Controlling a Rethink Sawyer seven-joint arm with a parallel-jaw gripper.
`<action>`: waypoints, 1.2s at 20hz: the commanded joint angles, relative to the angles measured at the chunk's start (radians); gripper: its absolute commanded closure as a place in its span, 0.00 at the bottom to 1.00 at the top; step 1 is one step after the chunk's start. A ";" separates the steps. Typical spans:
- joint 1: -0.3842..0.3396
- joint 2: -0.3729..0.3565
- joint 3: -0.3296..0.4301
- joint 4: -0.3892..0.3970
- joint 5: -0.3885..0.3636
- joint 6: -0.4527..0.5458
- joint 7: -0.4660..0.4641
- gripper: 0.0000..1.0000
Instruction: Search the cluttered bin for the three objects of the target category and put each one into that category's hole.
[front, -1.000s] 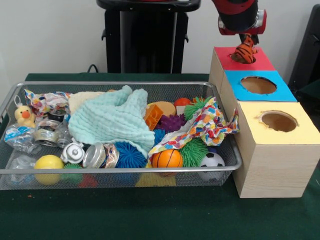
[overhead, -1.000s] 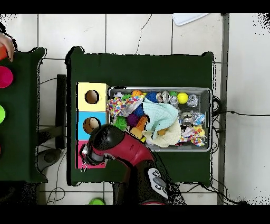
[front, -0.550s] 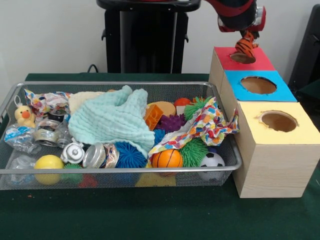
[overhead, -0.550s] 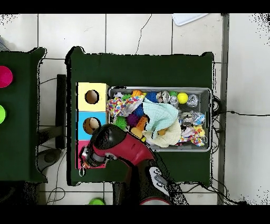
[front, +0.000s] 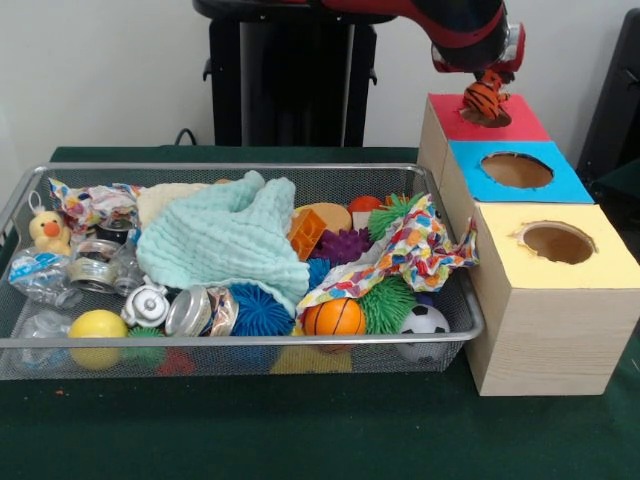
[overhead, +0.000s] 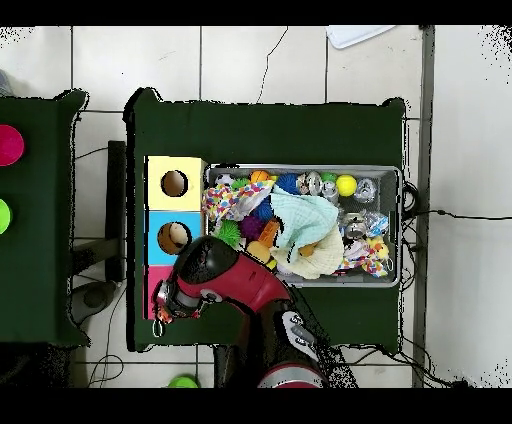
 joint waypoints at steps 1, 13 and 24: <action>-0.023 0.041 0.064 -0.079 -0.017 -0.079 0.102 0.00; -0.031 0.030 0.080 -0.059 0.015 -0.068 0.101 0.00; -0.034 0.043 0.080 -0.057 0.028 -0.116 0.101 1.00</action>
